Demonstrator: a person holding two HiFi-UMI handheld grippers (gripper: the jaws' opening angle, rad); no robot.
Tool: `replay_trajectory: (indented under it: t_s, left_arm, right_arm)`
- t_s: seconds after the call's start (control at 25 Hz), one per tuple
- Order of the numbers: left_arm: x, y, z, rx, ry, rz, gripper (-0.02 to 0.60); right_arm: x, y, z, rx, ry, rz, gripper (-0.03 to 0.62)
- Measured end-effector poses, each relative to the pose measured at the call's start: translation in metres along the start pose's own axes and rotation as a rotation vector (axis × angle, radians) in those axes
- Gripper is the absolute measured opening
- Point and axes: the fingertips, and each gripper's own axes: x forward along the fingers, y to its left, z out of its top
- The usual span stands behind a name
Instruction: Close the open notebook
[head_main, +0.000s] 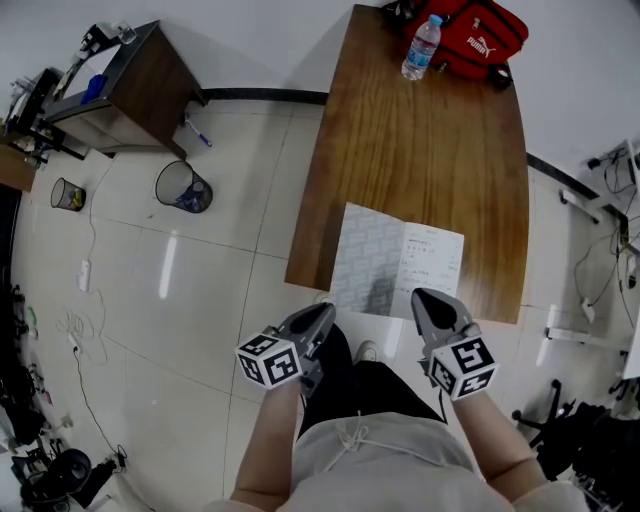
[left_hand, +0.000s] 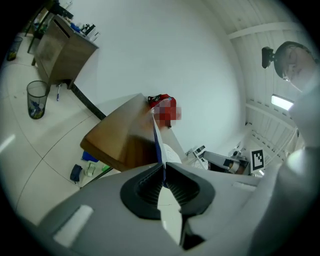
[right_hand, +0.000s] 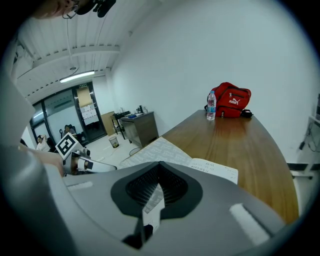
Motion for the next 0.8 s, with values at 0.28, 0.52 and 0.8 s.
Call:
replay_trajectory:
  t_s: [0.28, 0.52, 0.8]
  left_arm:
    - [0.005, -0.064, 0.004, 0.12, 0.035, -0.06, 0.012]
    - [0.025, -0.113, 0.0, 0.26, 0.103, -0.097, 0.014]
    - [0.068, -0.161, -0.017, 0.363, 0.191, -0.179, 0.018]
  right_arm:
    - [-0.044, -0.016, 0.002, 0.027, -0.073, -0.057, 0.006]
    - [-0.098, -0.053, -0.015, 0.069, -0.128, -0.161, 0.006]
    - [-0.157, -0.084, -0.042, 0.179, -0.171, -0.262, 0.006]
